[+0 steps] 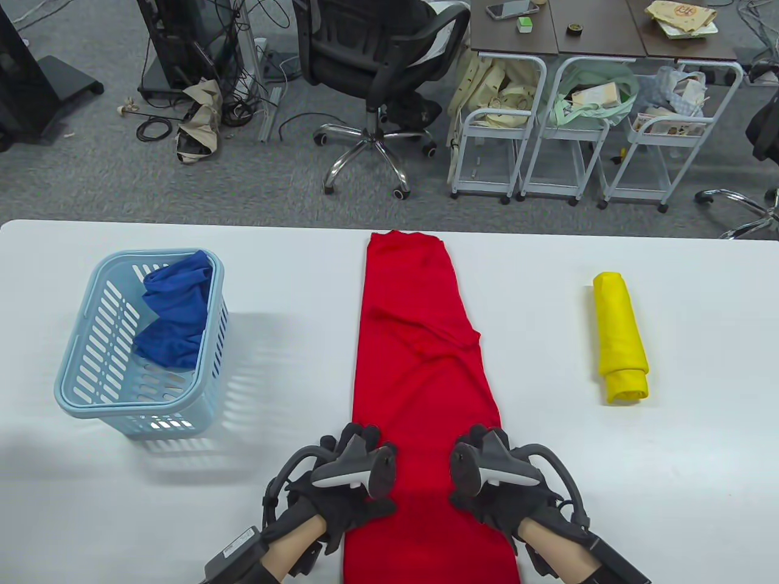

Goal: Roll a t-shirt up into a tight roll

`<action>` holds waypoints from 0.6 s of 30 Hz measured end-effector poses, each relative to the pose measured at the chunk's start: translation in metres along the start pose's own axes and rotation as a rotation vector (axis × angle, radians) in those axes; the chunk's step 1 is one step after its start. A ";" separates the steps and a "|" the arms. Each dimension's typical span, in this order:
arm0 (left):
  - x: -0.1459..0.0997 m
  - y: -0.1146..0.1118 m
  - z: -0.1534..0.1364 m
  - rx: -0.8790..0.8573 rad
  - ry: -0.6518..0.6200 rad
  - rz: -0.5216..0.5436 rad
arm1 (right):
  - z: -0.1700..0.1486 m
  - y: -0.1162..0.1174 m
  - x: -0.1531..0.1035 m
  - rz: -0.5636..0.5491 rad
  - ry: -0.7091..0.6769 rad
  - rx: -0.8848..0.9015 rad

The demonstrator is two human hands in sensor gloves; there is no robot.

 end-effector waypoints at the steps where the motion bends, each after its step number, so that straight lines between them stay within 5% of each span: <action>1: 0.003 0.001 -0.003 0.005 0.003 -0.002 | -0.001 -0.003 0.002 0.002 0.005 -0.007; 18: 0.064 0.033 -0.061 -0.108 0.124 0.051 | -0.037 -0.071 0.052 0.019 0.058 0.189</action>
Point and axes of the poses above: the tracker on the back of each hand, its own z axis roughly to the thumb side, its own x axis roughly from the wrist to the fingertips, y = z × x, the point moved 4 cm from there along x, roughly from the wrist to the fingertips, and after that the axes turned 14 degrees about z, right-handed, at the moved point
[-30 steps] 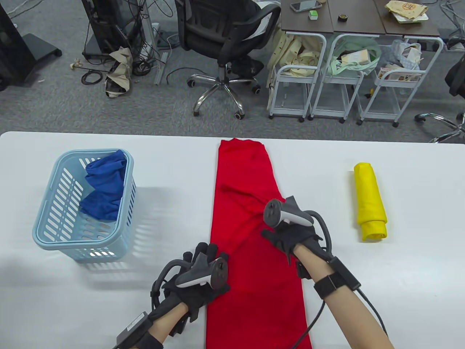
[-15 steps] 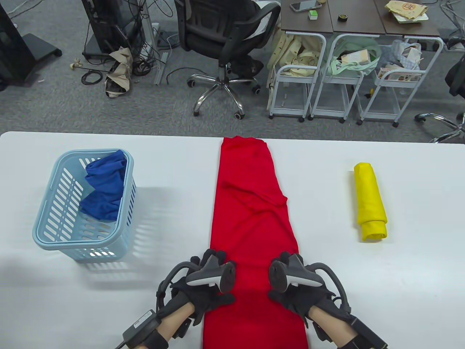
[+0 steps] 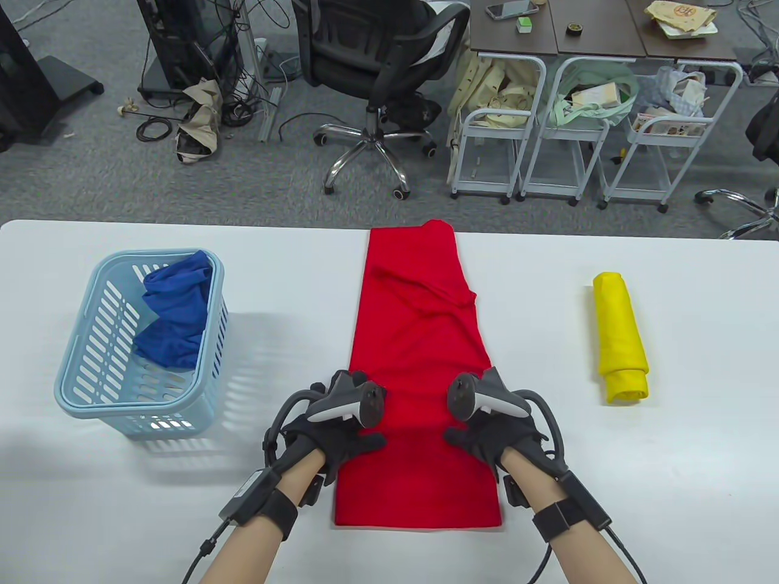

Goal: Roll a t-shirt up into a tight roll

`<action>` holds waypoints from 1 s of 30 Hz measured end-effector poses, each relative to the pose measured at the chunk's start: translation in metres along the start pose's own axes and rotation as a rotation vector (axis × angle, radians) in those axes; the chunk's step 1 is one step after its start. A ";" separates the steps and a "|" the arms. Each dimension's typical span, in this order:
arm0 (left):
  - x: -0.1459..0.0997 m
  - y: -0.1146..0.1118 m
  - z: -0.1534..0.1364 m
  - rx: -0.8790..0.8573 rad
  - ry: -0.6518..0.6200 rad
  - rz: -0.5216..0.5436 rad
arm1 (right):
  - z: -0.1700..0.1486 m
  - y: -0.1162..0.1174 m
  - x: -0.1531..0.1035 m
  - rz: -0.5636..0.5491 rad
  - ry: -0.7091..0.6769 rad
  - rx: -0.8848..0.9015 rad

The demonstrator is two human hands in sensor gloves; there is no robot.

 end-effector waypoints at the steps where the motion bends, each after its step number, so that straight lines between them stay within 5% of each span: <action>1: 0.001 0.000 -0.003 -0.017 0.017 -0.003 | -0.001 -0.003 0.002 -0.003 -0.001 0.011; 5: -0.011 0.002 -0.003 -0.030 0.050 0.000 | -0.005 -0.010 0.008 0.007 -0.002 0.045; 11: -0.053 -0.021 0.026 0.089 -0.147 -0.009 | -0.006 -0.010 0.008 -0.007 -0.007 0.046; 18: -0.057 -0.038 0.021 0.061 -0.140 -0.019 | -0.002 -0.003 -0.008 -0.036 0.035 0.035; 23: -0.056 -0.038 0.021 0.053 -0.150 -0.010 | 0.015 0.037 -0.045 -0.057 -0.092 -0.081; 26: -0.057 -0.037 0.019 0.043 -0.160 -0.003 | 0.002 0.068 -0.053 -0.011 -0.041 -0.140; 30: -0.058 -0.032 0.018 0.016 -0.168 0.011 | -0.028 0.073 -0.058 -0.069 -0.019 0.008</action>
Point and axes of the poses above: the tracker on the back of each hand, its own z axis roughly to the thumb side, its own x axis roughly from the wrist to the fingertips, y = z × x, the point moved 4 cm from there along x, roughly from the wrist to the fingertips, and after that the axes turned 14 degrees about z, right-handed, at the moved point
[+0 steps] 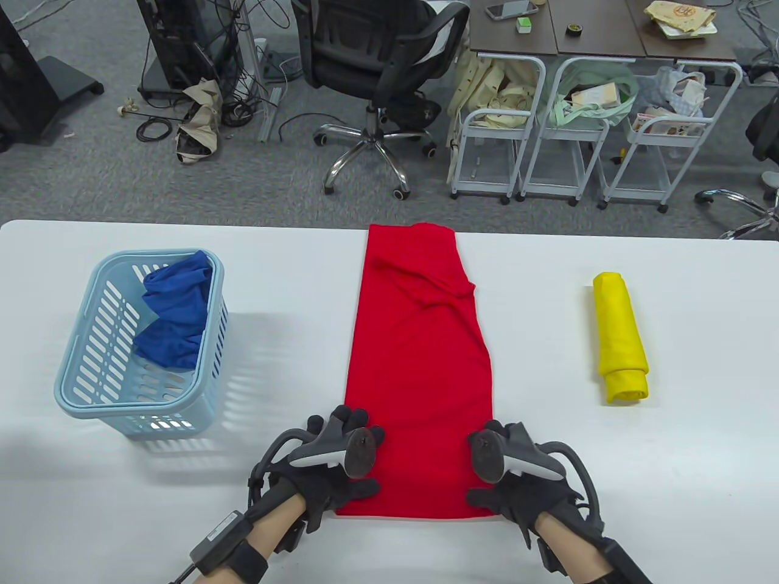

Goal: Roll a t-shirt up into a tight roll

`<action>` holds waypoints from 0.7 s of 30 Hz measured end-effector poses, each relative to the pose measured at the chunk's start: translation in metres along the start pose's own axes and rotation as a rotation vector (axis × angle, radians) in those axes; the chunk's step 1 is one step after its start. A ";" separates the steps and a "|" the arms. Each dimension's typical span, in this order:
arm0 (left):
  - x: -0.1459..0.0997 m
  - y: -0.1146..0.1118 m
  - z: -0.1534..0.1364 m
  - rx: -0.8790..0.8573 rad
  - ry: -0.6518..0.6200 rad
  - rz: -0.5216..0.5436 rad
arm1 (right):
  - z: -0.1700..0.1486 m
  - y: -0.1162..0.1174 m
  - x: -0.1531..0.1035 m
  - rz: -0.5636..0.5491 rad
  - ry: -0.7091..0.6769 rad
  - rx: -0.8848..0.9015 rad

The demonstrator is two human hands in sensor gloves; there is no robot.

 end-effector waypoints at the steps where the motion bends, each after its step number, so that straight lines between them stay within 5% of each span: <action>1: -0.001 0.003 -0.001 -0.010 0.010 -0.003 | -0.006 -0.001 -0.001 -0.007 0.009 0.034; 6: -0.011 0.010 -0.014 -0.016 0.055 0.029 | -0.009 -0.009 -0.014 -0.060 -0.014 0.010; 14: -0.043 0.053 0.012 0.019 -0.080 0.295 | 0.034 -0.019 -0.044 -0.237 -0.217 -0.131; 21: -0.041 0.033 0.044 0.207 -0.150 0.221 | 0.054 0.001 -0.028 -0.166 -0.199 -0.268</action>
Point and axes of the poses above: the tracker on the back of each hand, its own z axis roughly to the thumb side, its own x axis roughly from the wrist to the fingertips, y = z × x, the point moved 4 cm from there along x, roughly from the wrist to the fingertips, and after that the axes turned 14 degrees about z, right-handed, at the moved point
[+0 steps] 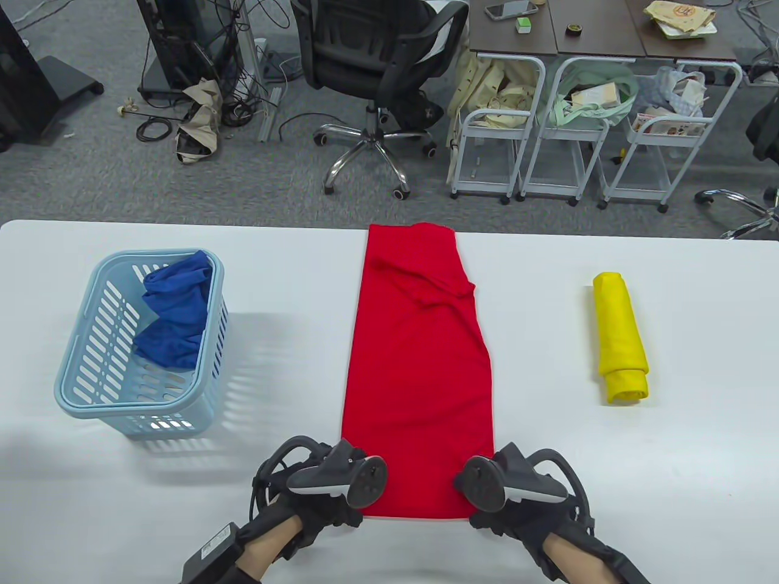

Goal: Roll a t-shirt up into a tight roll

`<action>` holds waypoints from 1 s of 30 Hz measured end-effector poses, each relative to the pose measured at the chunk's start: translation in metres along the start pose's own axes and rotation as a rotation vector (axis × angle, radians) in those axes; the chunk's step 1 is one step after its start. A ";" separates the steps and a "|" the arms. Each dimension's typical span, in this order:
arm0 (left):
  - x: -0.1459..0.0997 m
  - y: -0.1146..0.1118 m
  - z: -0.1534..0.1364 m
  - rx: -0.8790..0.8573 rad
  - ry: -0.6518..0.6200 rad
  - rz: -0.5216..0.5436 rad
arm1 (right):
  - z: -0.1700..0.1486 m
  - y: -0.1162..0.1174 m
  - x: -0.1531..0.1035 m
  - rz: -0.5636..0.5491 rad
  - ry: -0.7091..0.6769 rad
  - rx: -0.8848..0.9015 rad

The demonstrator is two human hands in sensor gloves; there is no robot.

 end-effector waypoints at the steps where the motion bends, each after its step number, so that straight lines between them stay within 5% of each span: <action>1: 0.000 0.001 0.003 0.027 -0.005 0.003 | 0.002 0.000 0.001 0.003 0.012 -0.027; 10: 0.006 0.005 0.002 0.019 -0.002 0.094 | 0.006 -0.003 0.009 -0.043 0.047 -0.057; 15: -0.001 0.014 -0.021 -0.249 0.036 0.139 | -0.011 -0.017 -0.004 -0.087 0.013 0.085; 24: -0.026 0.057 -0.068 -0.682 0.066 0.430 | -0.040 -0.043 -0.043 -0.273 -0.094 0.350; 27: -0.026 0.055 -0.076 -0.839 0.052 0.479 | -0.042 -0.045 -0.044 -0.284 -0.240 0.522; 30: -0.020 0.047 -0.081 -0.931 0.054 0.457 | -0.045 -0.045 -0.042 -0.285 -0.214 0.521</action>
Point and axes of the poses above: the tracker on the back of each hand, its own z axis roughly to the thumb side, its own x axis roughly from the wrist to the fingertips, y = z × x, the point moved 4 cm from there along x, roughly from the wrist to the fingertips, and after that the axes turned 14 degrees about z, right-handed, at the moved point
